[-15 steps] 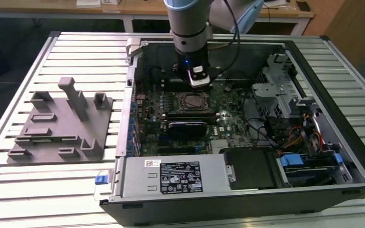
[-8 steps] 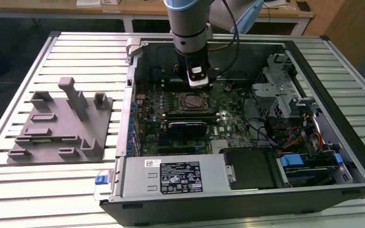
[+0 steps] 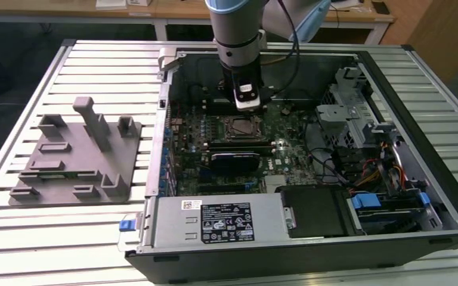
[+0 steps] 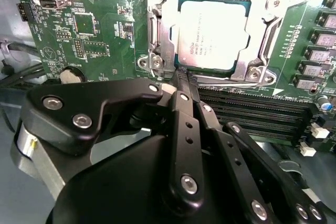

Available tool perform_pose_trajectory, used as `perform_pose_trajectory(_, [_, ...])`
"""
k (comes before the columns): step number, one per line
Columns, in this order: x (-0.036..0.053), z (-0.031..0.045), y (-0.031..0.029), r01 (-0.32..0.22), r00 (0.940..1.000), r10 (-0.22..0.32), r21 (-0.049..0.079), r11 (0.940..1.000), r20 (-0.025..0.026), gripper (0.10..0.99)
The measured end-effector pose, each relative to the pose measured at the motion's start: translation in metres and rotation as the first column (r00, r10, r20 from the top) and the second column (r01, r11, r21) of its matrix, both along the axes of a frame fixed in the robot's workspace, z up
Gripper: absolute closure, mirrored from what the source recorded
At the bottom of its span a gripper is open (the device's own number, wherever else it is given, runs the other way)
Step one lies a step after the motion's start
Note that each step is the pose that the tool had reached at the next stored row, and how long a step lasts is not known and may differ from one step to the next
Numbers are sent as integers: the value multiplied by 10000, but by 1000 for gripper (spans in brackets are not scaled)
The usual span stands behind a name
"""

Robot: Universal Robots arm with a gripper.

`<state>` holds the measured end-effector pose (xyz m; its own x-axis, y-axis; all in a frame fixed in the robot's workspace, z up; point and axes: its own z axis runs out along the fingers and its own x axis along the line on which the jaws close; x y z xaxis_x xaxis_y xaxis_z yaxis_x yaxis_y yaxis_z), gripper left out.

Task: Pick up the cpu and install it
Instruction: 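Install the first cpu locking lever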

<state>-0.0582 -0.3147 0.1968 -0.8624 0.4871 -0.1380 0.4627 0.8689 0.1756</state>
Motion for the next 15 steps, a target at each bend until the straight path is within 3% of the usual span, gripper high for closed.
perform_pose_trajectory(15, [-11, 52, 13, 1, 10000, -1, 9, 10000, -1, 980])
